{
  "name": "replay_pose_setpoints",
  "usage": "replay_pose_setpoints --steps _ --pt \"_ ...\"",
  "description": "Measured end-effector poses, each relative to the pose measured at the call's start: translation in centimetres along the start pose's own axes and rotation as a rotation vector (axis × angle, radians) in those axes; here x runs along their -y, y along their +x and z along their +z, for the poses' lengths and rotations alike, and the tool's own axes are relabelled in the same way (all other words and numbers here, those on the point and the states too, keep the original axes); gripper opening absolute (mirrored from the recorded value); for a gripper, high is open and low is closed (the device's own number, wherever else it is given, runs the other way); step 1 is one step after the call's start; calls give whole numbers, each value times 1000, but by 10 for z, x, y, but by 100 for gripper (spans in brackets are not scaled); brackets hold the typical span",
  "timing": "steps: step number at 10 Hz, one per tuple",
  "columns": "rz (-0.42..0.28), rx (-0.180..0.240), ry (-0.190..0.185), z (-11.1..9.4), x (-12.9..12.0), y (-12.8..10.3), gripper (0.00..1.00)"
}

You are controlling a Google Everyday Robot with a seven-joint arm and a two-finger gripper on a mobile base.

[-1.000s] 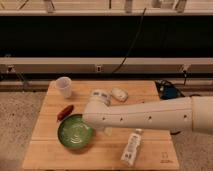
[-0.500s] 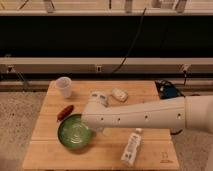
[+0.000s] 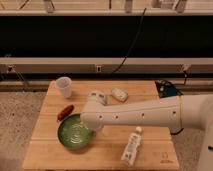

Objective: Drag the ceramic bowl in a circle

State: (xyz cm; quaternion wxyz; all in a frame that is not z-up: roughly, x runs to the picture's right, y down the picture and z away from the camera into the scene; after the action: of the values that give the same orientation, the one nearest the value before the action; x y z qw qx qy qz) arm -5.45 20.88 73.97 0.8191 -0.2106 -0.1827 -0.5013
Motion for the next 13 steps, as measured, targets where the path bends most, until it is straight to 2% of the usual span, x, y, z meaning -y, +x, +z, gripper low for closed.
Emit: replay_pose_setpoints --steps 13 --pt "-79 85 7 29 2 -13 80"
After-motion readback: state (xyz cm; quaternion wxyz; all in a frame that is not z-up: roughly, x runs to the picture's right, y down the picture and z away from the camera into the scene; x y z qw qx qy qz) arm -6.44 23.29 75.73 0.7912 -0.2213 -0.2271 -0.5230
